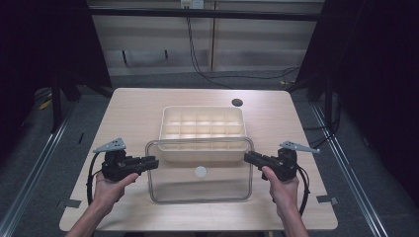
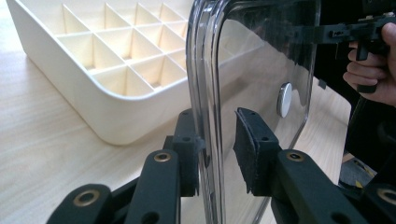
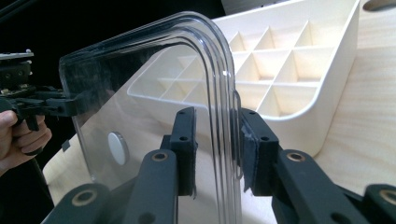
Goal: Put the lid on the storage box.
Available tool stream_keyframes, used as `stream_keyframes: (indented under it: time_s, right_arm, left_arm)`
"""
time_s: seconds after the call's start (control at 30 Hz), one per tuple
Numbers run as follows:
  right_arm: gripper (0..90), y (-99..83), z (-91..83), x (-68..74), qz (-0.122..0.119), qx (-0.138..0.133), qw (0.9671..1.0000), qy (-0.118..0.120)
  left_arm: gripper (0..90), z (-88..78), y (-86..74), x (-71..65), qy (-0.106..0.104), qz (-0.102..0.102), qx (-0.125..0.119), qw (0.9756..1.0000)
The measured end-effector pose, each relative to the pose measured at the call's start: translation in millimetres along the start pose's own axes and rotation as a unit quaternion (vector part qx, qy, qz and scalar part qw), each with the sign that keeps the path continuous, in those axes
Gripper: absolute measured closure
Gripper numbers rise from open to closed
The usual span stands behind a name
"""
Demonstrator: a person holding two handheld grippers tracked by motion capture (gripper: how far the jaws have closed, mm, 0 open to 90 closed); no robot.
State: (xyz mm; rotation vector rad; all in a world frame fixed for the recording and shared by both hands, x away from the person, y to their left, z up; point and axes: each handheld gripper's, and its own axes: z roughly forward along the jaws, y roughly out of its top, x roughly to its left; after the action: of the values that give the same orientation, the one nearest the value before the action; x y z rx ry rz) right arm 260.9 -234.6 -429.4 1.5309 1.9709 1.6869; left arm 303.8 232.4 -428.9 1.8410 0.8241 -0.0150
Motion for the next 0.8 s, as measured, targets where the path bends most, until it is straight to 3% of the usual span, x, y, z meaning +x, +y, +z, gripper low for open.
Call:
stream_keyframes:
  time_s: [0.33,0.5,0.63,0.8]
  right_arm:
    - [69.7,7.8,2.6,-2.3,0.005,-0.008,1.0,0.0]
    - [69.7,13.8,1.3,-1.7,-0.001,-0.013,0.9999,0.0]
    - [69.7,18.0,3.1,-1.9,0.007,-0.03,0.9995,0.006]
    - [69.8,24.3,8.2,-0.3,0.0,-0.028,0.9996,0.007]
  left_arm:
    - [69.8,3.7,6.5,4.5,0.004,-0.003,-0.015,0.9999]
    - [70.1,0.5,16.2,1.8,0.006,0.007,-0.022,0.9997]
    - [70.3,-2.6,23.2,2.4,0.007,0.006,-0.031,0.9995]
    - [70.2,-6.3,29.6,4.8,0.014,0.004,-0.037,0.9992]
